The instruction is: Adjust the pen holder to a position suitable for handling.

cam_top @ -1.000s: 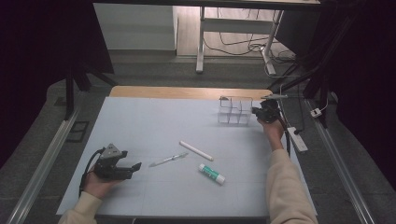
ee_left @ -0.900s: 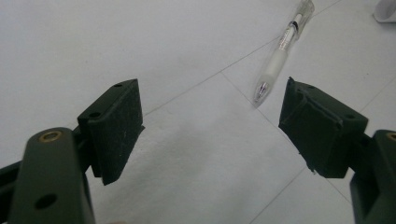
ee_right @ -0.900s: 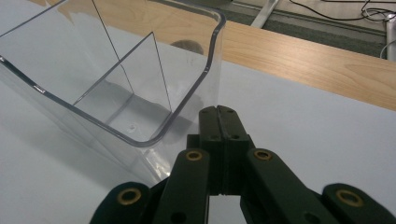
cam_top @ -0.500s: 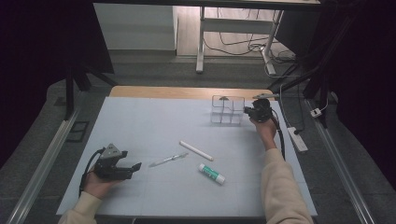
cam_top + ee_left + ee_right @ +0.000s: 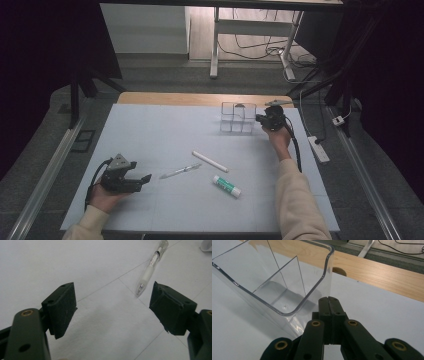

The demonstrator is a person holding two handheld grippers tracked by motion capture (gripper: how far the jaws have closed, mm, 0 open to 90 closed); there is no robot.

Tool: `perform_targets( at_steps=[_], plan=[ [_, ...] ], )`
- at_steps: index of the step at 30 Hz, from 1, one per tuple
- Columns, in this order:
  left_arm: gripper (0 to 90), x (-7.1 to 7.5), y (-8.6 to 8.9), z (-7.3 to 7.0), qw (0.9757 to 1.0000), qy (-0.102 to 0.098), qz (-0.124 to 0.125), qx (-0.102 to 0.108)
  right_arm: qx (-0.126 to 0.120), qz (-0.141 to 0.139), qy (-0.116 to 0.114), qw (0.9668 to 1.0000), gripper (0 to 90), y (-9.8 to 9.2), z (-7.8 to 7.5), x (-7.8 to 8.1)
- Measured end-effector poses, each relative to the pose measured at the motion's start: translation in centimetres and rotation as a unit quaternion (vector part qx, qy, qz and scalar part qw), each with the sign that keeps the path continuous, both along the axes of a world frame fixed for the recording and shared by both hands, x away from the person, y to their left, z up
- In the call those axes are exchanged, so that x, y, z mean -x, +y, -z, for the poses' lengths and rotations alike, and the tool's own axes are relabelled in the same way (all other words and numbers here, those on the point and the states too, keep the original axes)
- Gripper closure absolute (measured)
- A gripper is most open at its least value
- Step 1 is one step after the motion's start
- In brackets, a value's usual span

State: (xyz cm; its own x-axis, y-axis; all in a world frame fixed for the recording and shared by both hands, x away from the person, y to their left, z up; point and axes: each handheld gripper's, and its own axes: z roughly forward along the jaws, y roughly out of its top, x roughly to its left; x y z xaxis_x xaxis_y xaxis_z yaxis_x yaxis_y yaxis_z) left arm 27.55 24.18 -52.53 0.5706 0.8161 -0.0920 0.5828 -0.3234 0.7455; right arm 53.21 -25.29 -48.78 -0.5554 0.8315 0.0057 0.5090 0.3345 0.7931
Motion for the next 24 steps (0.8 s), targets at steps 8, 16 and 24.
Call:
perform_targets(
  at_steps=[8, 16, 24],
  plan=[
    [21.5, 0.0, 0.0, 0.0, 1.0, -0.001, 0.001, -0.001, 0.0, -0.013, 0.0, 0.9999, 88.7, 1.6, 0.1, -0.1],
    [21.6, 0.0, 0.0, -0.1, 1.0, -0.002, 0.002, 0.0, 0.006, -0.029, -0.004, 0.9995, 88.7, 3.6, -0.1, -0.1],
    [21.6, 0.0, -0.1, -0.1, 1.0, -0.001, 0.003, -0.001, 0.006, -0.045, -0.003, 0.999, 88.7, 5.2, 0.0, -0.1]
  ],
)
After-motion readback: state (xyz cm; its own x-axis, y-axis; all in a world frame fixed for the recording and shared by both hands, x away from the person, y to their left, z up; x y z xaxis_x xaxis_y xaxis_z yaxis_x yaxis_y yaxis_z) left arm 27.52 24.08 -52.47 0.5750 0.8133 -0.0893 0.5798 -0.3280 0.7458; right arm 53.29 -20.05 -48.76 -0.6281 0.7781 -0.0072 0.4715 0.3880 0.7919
